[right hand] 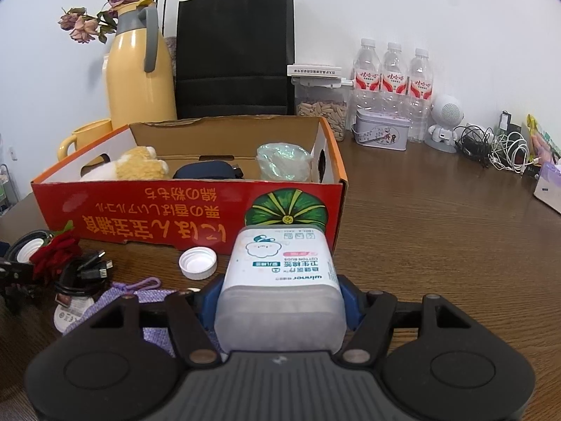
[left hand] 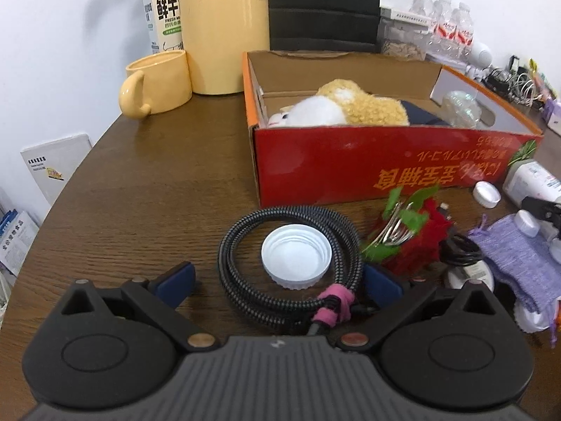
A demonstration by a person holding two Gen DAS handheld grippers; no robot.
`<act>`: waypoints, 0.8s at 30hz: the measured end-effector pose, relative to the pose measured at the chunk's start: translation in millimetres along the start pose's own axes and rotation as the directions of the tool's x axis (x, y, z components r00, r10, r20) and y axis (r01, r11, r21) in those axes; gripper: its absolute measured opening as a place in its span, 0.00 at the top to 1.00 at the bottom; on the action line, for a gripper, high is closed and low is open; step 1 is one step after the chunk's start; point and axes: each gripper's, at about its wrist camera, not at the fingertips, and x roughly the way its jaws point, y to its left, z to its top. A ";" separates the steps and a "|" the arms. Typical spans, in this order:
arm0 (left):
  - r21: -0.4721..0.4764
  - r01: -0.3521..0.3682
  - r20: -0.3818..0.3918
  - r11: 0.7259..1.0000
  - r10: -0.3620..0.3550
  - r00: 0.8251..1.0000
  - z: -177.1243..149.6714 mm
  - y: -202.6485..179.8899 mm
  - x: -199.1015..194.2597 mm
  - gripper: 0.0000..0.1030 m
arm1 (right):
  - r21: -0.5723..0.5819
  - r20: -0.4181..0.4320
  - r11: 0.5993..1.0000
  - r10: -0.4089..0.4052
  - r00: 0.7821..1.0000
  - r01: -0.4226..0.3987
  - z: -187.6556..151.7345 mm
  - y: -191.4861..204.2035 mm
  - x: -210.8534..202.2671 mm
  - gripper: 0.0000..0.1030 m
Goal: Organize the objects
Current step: 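Grasp the cotton-swab jar with the right tool while the left tool grasps a white cap, then carry the swab jar and black cable coil into the box, open both tools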
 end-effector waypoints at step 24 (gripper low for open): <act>-0.004 -0.025 0.174 1.000 0.025 0.984 -1.8 -4.6 -37.9 0.15 | -0.004 0.094 1.000 0.006 0.996 -0.005 -1.5 3.0 -22.7 0.37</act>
